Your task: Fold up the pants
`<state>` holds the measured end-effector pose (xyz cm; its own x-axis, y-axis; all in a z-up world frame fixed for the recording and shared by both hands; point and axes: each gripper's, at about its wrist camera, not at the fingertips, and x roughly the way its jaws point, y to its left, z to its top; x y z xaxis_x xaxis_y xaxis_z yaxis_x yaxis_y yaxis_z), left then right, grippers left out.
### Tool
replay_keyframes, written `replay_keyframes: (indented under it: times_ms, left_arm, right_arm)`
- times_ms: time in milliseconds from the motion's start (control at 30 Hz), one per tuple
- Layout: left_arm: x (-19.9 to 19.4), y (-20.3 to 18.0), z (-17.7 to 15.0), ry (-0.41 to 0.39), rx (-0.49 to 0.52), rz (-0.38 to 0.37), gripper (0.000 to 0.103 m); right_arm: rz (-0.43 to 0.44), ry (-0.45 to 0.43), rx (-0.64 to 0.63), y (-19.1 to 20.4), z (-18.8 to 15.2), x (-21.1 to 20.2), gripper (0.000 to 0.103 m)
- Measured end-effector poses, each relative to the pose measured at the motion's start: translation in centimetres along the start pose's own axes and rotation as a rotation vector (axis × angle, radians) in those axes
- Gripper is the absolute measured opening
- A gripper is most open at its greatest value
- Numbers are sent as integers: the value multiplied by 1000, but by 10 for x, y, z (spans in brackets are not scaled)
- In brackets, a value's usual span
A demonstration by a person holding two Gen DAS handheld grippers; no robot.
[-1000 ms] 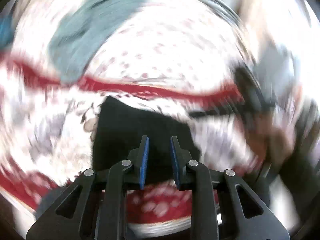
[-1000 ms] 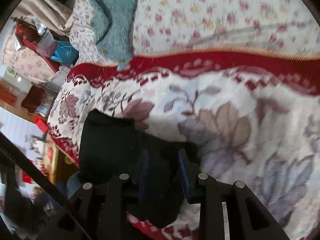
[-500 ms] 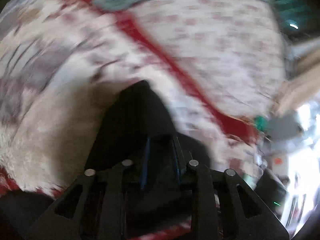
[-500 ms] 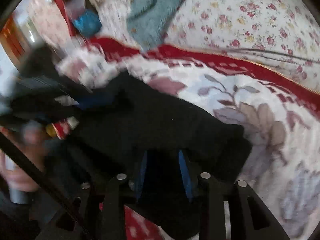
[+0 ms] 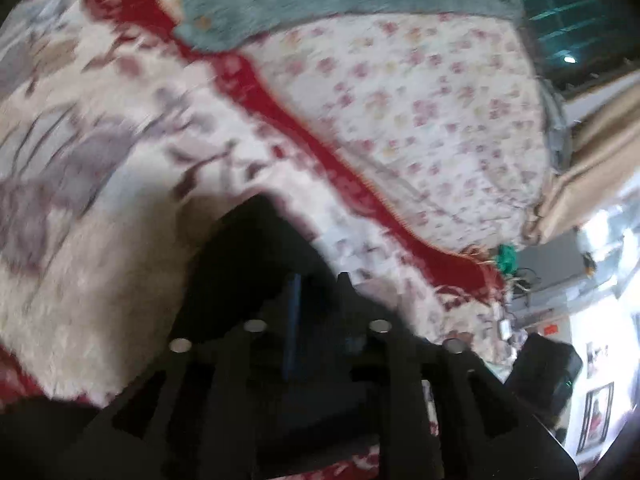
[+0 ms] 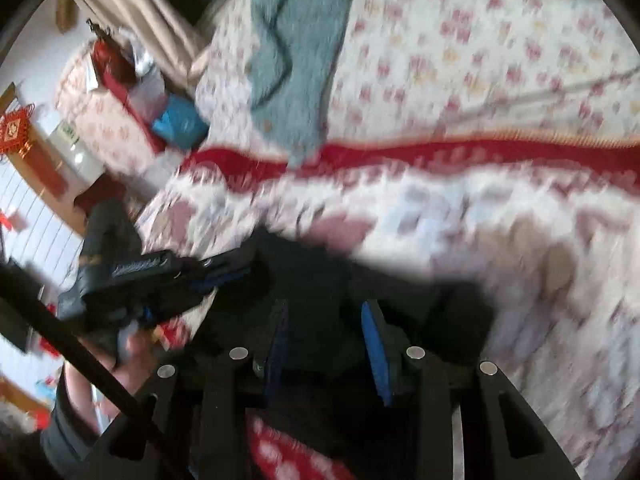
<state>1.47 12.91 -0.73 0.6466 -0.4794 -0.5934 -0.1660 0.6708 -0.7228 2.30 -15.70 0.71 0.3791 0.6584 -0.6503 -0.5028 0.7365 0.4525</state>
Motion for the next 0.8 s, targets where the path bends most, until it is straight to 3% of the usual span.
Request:
replay_keyframes:
  times_ms: [67,100,167,233,267,367,433,500,600,667,767,800]
  left_arm:
    - [4,-11,7,-10,30,-39,24]
    - [10,-14,9,-8,47,-41,33]
    - [36,-12,13,41,83,30,36]
    - [56,4,12,97,51,137,20]
    - [56,8,14,77,33,161,11]
    - [54,12,17,87,8,134,11]
    - [39,14,17,75,-32,77,11]
    - [16,12,10,46,-45,62,17]
    - [-14,4,-10,5,-28,41,37]
    - [-25,-2,-29,-20,3,45,38]
    - [-10,-2,-47,-16,82,155,37]
    - [-7,-5,-47,-12,99,182,37]
  right_arm:
    - [-49,12,-9,-1,9,10,37]
    - [-49,44,-13,-3,11,19,37]
    - [-148,133,-26,-10,8,44,37]
    - [-164,114,-45,-14,2,53,37]
    - [-164,113,-49,-16,2,54,37]
    - [-156,127,-38,-17,5,49,37]
    - [-149,123,-24,-15,8,39,37]
    - [-128,82,-13,-7,8,20,37]
    - [-68,18,-63,13,-7,-9,37]
    - [-52,37,-106,23,-24,-10,38]
    - [-96,136,-160,19,-50,17,40]
    - [-77,90,-153,17,-54,16,40]
